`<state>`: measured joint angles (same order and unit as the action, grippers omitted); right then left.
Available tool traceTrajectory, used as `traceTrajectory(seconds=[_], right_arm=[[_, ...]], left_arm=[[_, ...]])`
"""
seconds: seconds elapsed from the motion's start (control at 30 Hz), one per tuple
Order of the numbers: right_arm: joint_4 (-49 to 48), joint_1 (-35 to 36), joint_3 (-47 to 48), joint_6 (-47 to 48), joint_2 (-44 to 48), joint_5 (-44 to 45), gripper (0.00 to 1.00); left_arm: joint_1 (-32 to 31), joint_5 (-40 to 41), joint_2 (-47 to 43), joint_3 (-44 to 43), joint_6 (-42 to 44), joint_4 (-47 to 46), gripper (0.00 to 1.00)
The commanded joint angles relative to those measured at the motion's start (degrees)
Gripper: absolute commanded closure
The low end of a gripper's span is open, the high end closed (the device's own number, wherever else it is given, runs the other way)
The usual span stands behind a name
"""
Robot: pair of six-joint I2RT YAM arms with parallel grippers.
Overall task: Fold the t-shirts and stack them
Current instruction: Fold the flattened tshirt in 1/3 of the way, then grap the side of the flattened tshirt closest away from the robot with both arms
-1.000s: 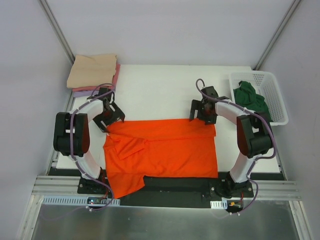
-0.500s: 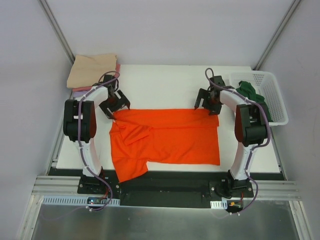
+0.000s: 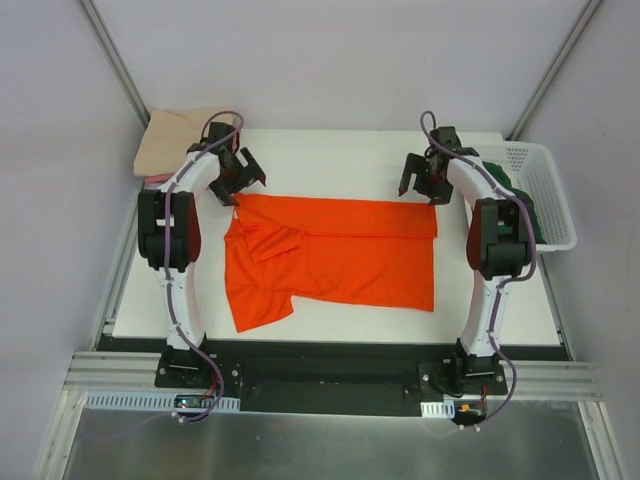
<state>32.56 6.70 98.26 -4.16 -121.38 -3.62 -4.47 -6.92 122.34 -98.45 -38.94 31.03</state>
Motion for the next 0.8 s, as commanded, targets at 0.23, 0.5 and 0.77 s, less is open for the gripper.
traceTrajectory(seconds=[0.23,0.5,0.77], right_arm=[[0.5,8.15,-24.05,2.33,32.06,9.85,0.04],[-6.01,8.59,-49.28,-4.88,53.95,6.52,0.04],[-5.75,8.51,-56.42,-6.12,60.21,4.23,0.04]], left_arm=[[-5.81,13.43,-40.03,27.22,-0.95,3.07,0.01],[-13.71,9.73,-62.73,57.12,-11.4,8.42,0.01],[-16.1,7.44,-73.64,71.64,-21.61,15.12,0.02]])
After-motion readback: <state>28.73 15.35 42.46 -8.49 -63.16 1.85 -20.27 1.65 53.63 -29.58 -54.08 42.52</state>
